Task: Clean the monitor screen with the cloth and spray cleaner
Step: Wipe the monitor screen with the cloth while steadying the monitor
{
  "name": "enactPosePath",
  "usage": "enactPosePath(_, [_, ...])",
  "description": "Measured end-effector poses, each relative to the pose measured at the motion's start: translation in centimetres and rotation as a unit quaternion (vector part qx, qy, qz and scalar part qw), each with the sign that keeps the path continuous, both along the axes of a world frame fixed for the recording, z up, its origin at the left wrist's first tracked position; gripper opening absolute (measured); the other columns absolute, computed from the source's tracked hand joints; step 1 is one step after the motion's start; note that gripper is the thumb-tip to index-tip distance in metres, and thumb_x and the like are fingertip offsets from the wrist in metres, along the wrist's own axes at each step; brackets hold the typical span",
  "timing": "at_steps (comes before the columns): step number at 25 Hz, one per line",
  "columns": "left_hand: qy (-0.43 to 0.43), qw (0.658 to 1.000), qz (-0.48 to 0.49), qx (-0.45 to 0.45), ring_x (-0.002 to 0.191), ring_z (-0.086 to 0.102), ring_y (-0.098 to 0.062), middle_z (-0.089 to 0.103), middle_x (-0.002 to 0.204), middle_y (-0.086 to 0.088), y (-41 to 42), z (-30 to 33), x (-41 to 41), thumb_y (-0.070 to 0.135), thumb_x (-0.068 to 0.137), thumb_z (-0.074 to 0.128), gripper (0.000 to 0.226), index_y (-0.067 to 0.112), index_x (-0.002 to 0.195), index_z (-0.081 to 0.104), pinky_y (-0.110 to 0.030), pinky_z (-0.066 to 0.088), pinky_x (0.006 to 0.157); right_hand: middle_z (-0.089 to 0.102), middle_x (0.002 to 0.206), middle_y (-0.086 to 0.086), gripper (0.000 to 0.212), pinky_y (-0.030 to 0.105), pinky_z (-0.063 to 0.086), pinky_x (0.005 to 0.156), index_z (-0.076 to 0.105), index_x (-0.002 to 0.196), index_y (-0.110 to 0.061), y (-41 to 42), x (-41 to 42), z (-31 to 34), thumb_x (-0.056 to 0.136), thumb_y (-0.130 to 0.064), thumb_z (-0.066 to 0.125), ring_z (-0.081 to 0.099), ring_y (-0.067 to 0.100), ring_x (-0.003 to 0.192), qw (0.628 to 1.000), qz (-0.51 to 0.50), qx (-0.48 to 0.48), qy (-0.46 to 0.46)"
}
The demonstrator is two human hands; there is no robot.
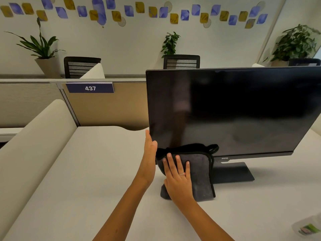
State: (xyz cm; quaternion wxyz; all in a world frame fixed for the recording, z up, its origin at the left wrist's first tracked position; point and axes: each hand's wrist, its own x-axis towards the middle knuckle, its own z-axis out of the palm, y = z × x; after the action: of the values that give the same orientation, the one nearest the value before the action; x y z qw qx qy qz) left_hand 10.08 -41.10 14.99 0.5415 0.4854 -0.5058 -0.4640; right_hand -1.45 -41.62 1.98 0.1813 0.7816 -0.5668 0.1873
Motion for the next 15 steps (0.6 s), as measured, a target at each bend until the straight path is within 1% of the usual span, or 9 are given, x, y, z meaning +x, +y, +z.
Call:
enactPosePath(1, [-0.003, 1.000, 0.005, 0.004, 0.126, 0.011, 0.004, 0.004, 0.132, 0.033, 0.0, -0.1, -0.3, 0.027, 0.099, 0.018, 0.048, 0.033, 0.140, -0.006, 0.006, 0.017, 0.083, 0.028, 0.151, 0.008, 0.089, 0.056, 0.007, 0.113, 0.027, 0.143, -0.016, -0.1, -0.7, 0.0, 0.070, -0.034, 0.075, 0.024, 0.034, 0.140, 1.000, -0.012, 0.002, -0.006])
enactPosePath(2, [-0.007, 1.000, 0.008, 0.008, 0.125, 0.008, 0.005, 0.003, 0.131, 0.033, 0.1, -0.1, -0.6, 0.027, 0.099, 0.017, 0.048, 0.034, 0.140, -0.008, 0.004, 0.014, 0.084, 0.030, 0.151, 0.009, 0.085, 0.058, 0.012, 0.113, 0.027, 0.143, -0.015, -0.1, -1.5, 0.2, 0.074, -0.036, 0.071, 0.027, 0.036, 0.139, 1.000, -0.026, 0.004, -0.017])
enactPosePath(4, [-0.016, 1.000, 0.018, 0.014, 0.125, 0.008, 0.007, 0.003, 0.134, 0.030, 0.1, -0.3, -1.0, 0.030, 0.099, 0.018, 0.051, 0.033, 0.142, -0.009, -0.004, 0.013, 0.089, 0.028, 0.151, 0.011, 0.071, 0.059, 0.023, 0.108, 0.026, 0.144, -0.011, -0.3, -3.3, 0.7, 0.083, -0.039, 0.050, 0.031, 0.036, 0.136, 0.996, -0.062, 0.010, -0.061])
enactPosePath(5, [-0.016, 0.999, 0.024, 0.013, 0.125, 0.008, 0.007, 0.004, 0.136, 0.028, 0.1, -0.3, -1.1, 0.031, 0.099, 0.019, 0.052, 0.033, 0.142, -0.009, -0.007, 0.013, 0.092, 0.025, 0.151, 0.012, 0.069, 0.058, 0.025, 0.106, 0.024, 0.144, -0.010, -0.3, -4.1, 1.1, 0.084, -0.039, 0.041, 0.029, 0.036, 0.136, 0.993, -0.079, 0.017, -0.083])
enactPosePath(6, [-0.016, 0.999, 0.031, 0.013, 0.125, 0.008, 0.007, 0.005, 0.139, 0.026, 0.0, -0.4, -1.2, 0.031, 0.099, 0.020, 0.052, 0.033, 0.143, -0.008, -0.009, 0.013, 0.094, 0.023, 0.152, 0.013, 0.070, 0.058, 0.025, 0.105, 0.023, 0.145, -0.008, -0.3, -5.0, 1.4, 0.084, -0.038, 0.036, 0.026, 0.036, 0.137, 0.990, -0.091, 0.025, -0.100])
enactPosePath(9, [-0.017, 0.998, 0.050, 0.018, 0.130, 0.008, 0.003, 0.006, 0.146, 0.022, -0.3, -0.5, -1.5, 0.034, 0.098, 0.022, 0.053, 0.035, 0.143, -0.006, -0.017, 0.014, 0.099, 0.022, 0.153, 0.020, 0.071, 0.055, 0.023, 0.107, 0.017, 0.145, -0.003, -0.5, -8.2, 2.0, 0.085, -0.036, 0.036, 0.025, 0.039, 0.139, 0.976, -0.152, 0.040, -0.152])
enactPosePath(11, [-0.015, 0.998, 0.065, 0.018, 0.137, 0.007, -0.003, 0.006, 0.148, 0.022, -0.5, -0.7, -1.7, 0.036, 0.098, 0.024, 0.055, 0.035, 0.144, -0.006, -0.019, 0.014, 0.100, 0.018, 0.153, 0.024, 0.072, 0.057, 0.027, 0.107, 0.010, 0.145, -0.001, -0.9, -10.6, 2.5, 0.089, -0.032, 0.041, 0.025, 0.043, 0.138, 0.956, -0.200, 0.052, -0.208])
enactPosePath(13, [-0.022, 0.996, 0.087, 0.022, 0.142, 0.006, -0.011, 0.003, 0.153, 0.018, -0.7, -0.9, -1.9, 0.039, 0.097, 0.025, 0.057, 0.035, 0.145, -0.006, -0.023, 0.014, 0.101, 0.011, 0.154, 0.024, 0.072, 0.059, 0.027, 0.108, 0.003, 0.145, -0.002, -1.5, -12.7, 3.2, 0.093, -0.024, 0.047, 0.019, 0.044, 0.140, 0.932, -0.238, 0.062, -0.266])
enactPosePath(15, [-0.021, 0.993, 0.106, 0.039, 0.144, 0.006, -0.016, -0.001, 0.156, 0.012, -0.9, -0.9, -2.3, 0.051, 0.090, 0.024, 0.064, 0.036, 0.145, -0.006, -0.027, 0.013, 0.104, 0.005, 0.156, 0.021, 0.072, 0.059, 0.023, 0.111, -0.002, 0.145, -0.005, -2.2, -13.8, 3.8, 0.094, -0.016, 0.047, 0.010, 0.042, 0.143, 0.909, -0.250, 0.068, -0.326])
